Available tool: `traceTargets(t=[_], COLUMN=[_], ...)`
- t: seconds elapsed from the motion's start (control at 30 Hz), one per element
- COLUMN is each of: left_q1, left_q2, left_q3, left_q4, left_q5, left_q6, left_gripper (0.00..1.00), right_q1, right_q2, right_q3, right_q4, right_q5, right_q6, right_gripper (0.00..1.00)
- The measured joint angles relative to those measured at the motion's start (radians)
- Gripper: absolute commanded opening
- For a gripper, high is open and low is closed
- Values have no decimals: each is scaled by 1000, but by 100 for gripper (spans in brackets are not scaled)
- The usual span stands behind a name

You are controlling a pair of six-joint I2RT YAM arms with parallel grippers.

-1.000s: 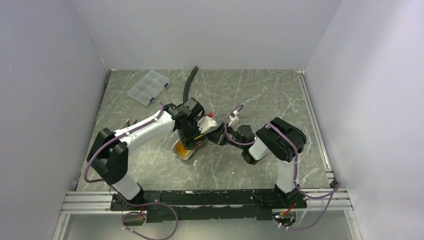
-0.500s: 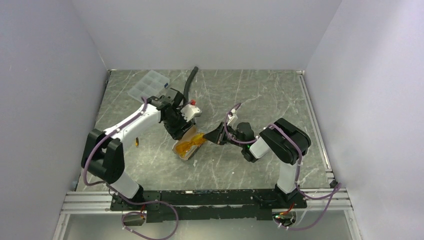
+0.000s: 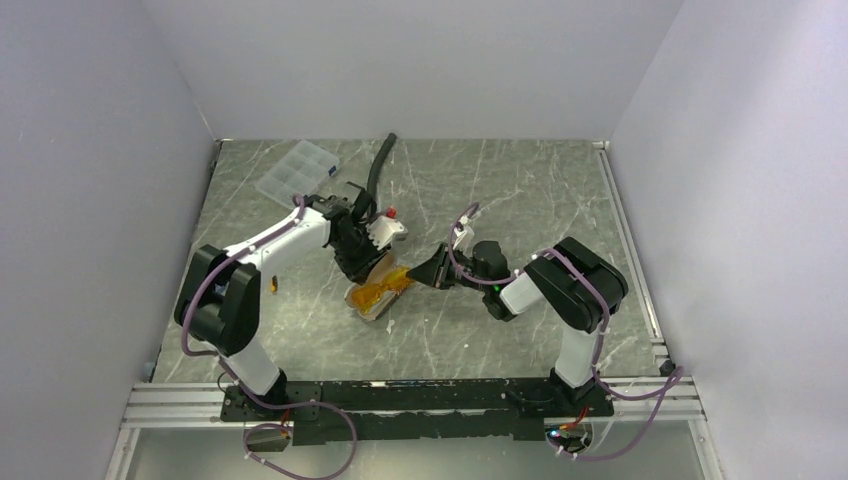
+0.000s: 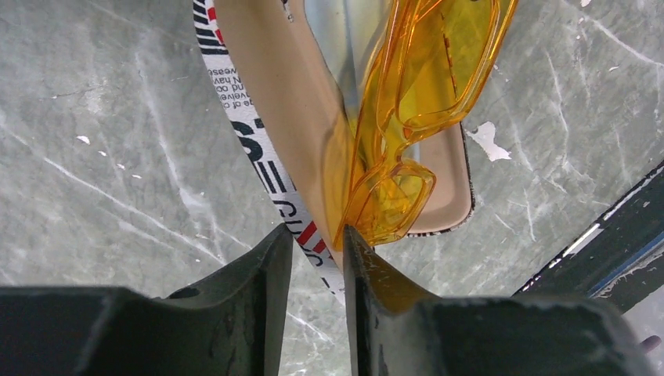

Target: Organize the sunglasses

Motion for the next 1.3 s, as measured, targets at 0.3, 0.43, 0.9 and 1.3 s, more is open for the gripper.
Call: traceTargets(t=[0.3, 0.43, 0.9, 1.3], left_q1=[3, 3, -203, -316], left_q2=[18, 18, -139, -153], left_q3=[0, -3, -219, -367], left_q4=[19, 40, 325, 676], left_q5=[35, 35, -256, -634], left_q6=[11, 14, 47, 189], left_gripper=[4, 3, 3, 3], right_q1=[-8, -31, -40, -42], right_q2=[0, 0, -9, -89], right_q3=[24, 26, 16, 14], right_q4=[-47, -68, -100, -179], right_q5=[-42, -71, -109, -73], right_q6=[-19, -23, 13, 13], right_gripper=[7, 5, 0, 0])
